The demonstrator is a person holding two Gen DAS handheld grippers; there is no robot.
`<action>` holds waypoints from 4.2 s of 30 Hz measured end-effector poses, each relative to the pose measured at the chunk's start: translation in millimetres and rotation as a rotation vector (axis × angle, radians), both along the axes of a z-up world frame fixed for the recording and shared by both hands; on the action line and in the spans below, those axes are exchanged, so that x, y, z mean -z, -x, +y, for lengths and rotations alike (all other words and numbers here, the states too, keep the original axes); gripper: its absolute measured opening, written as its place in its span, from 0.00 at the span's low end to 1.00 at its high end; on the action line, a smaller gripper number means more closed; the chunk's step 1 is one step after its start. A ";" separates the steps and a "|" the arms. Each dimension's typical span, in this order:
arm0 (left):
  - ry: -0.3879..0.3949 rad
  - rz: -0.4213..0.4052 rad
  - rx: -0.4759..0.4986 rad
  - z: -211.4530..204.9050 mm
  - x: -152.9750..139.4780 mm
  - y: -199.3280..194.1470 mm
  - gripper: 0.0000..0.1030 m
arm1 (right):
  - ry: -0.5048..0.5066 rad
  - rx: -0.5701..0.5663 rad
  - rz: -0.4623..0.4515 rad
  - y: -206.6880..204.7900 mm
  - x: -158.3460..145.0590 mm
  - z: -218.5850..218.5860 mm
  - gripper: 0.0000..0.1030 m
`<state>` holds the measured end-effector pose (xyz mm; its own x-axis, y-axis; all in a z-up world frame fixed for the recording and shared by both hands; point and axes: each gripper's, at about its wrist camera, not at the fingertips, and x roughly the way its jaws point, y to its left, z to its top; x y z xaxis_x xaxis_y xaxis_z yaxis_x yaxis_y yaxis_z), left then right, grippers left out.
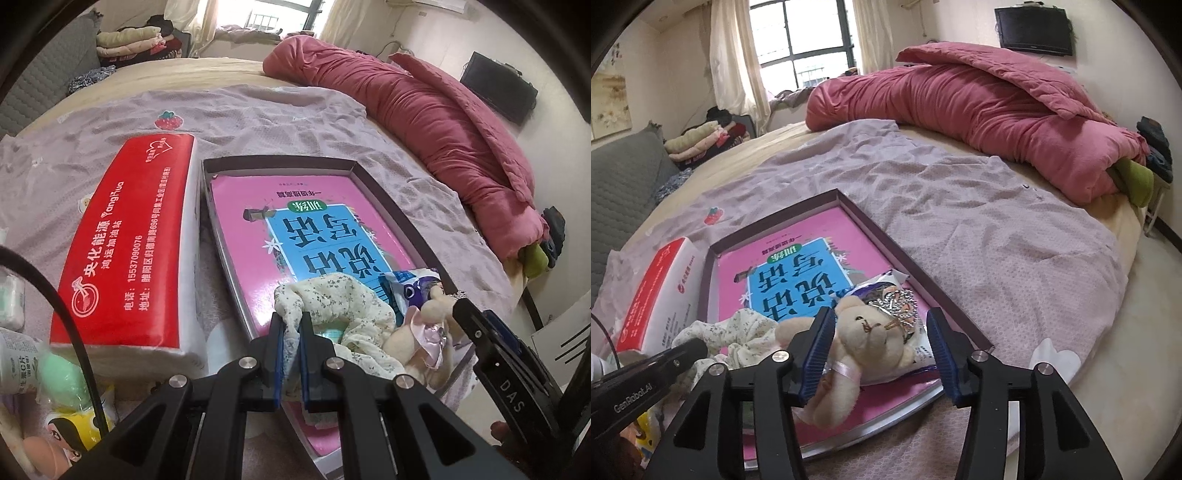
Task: Organize soft objects
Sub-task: 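Open the left tool to drop the floral cloth while the right tool releases the bear, then move both open tools back toward the pile of items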
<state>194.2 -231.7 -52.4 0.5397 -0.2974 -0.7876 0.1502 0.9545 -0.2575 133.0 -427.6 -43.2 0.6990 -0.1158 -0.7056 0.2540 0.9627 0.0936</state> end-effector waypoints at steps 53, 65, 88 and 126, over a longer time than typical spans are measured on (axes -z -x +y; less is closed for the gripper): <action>-0.048 -0.097 0.063 -2.9 -54.6 55.9 0.65 | 0.054 0.056 -0.134 24.3 -24.1 -0.6 0.71; -0.046 -0.128 0.022 29.2 -79.1 90.3 0.66 | 0.079 0.026 -0.258 54.2 -55.1 17.6 0.73; -0.014 -0.216 -0.257 181.7 -141.8 148.7 0.66 | 0.020 -0.166 -0.340 104.2 -116.0 103.1 0.73; 0.015 -0.082 -0.461 313.7 -57.2 175.7 0.66 | 0.073 -0.746 -0.089 126.9 -58.6 272.7 0.73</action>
<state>18.5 82.0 4.8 0.6785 -0.0232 -0.7342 -0.2682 0.9227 -0.2769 6.1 -154.9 15.4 0.6648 0.3658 -0.6513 -0.4728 0.8811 0.0123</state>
